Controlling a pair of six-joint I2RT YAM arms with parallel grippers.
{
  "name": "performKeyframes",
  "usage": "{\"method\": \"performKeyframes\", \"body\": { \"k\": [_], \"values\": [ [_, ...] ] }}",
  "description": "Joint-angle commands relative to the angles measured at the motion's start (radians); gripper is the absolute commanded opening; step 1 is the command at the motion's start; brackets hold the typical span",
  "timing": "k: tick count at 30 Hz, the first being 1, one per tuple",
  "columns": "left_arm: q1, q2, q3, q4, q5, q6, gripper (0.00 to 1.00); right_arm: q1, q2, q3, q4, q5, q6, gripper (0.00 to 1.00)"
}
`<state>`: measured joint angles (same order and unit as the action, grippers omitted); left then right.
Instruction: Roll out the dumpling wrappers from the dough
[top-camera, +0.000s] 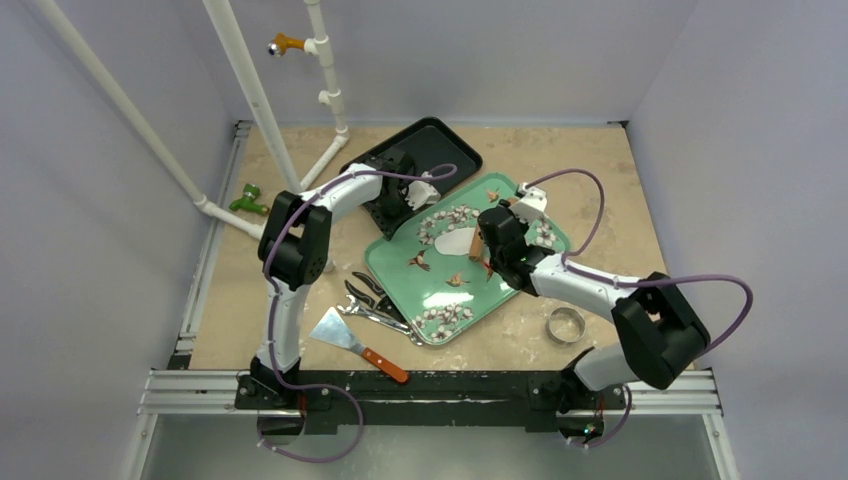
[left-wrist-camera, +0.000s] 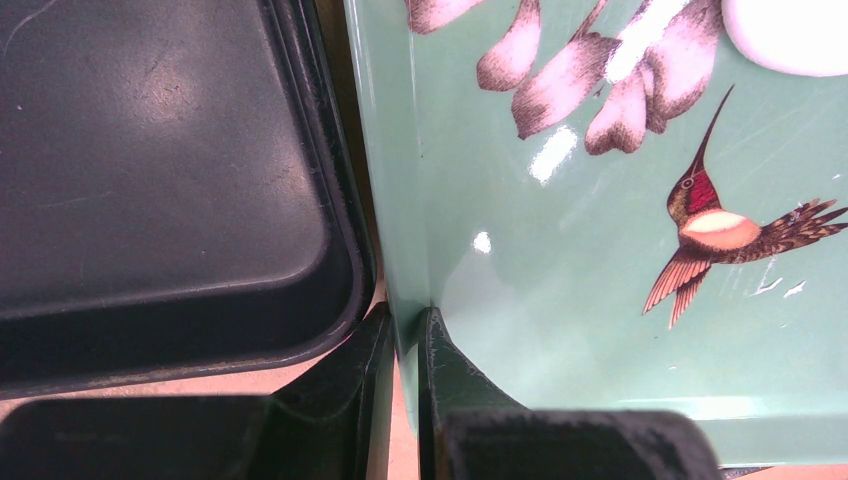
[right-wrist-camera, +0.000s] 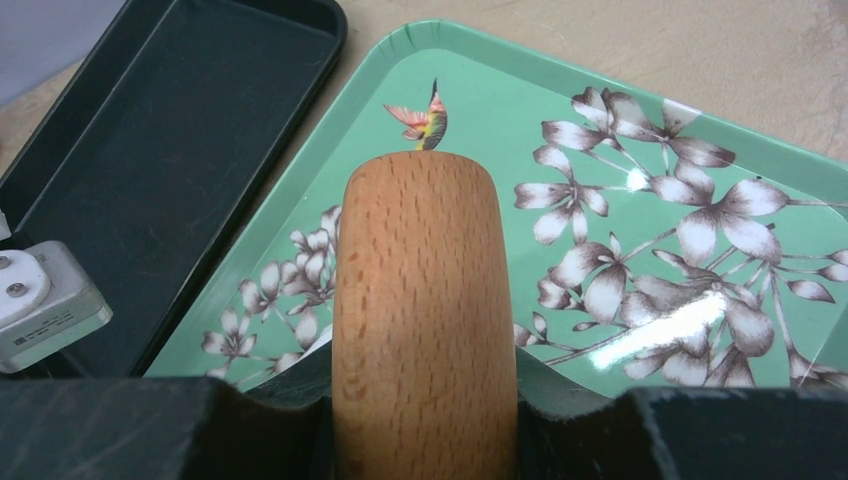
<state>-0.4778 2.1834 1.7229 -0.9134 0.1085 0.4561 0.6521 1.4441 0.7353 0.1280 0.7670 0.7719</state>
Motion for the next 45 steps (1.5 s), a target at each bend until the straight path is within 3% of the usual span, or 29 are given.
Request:
{"method": "performKeyframes", "body": {
  "k": [1, 12, 17, 23, 28, 33, 38, 45],
  "values": [
    [0.028, 0.017, -0.040, -0.029, -0.079, 0.059, 0.00, -0.024, -0.005, -0.082, -0.263, -0.007, -0.042, 0.00],
    [0.028, 0.015, -0.042, -0.027, -0.078, 0.061, 0.00, -0.037, -0.036, -0.095, -0.271, -0.012, -0.029, 0.00],
    [0.028, 0.018, -0.039, -0.027, -0.080, 0.062, 0.00, -0.036, -0.128, -0.076, -0.162, -0.038, -0.212, 0.00],
    [0.028, 0.023, -0.032, -0.032, -0.082, 0.061, 0.00, -0.034, -0.215, 0.076, 0.021, -0.222, -0.479, 0.00],
    [0.028, 0.021, -0.034, -0.030, -0.082, 0.058, 0.00, -0.031, -0.076, 0.090, 0.138, -0.375, -0.460, 0.00],
    [0.028, 0.021, -0.033, -0.031, -0.080, 0.062, 0.00, -0.032, 0.050, 0.109, 0.113, -0.349, -0.399, 0.00],
    [0.030, 0.019, -0.036, -0.029, -0.076, 0.061, 0.00, -0.037, 0.111, 0.105, -0.038, -0.156, -0.315, 0.00],
    [0.031, 0.018, -0.037, -0.027, -0.073, 0.064, 0.00, -0.038, 0.012, -0.020, -0.122, -0.002, -0.205, 0.00]
  ]
}}
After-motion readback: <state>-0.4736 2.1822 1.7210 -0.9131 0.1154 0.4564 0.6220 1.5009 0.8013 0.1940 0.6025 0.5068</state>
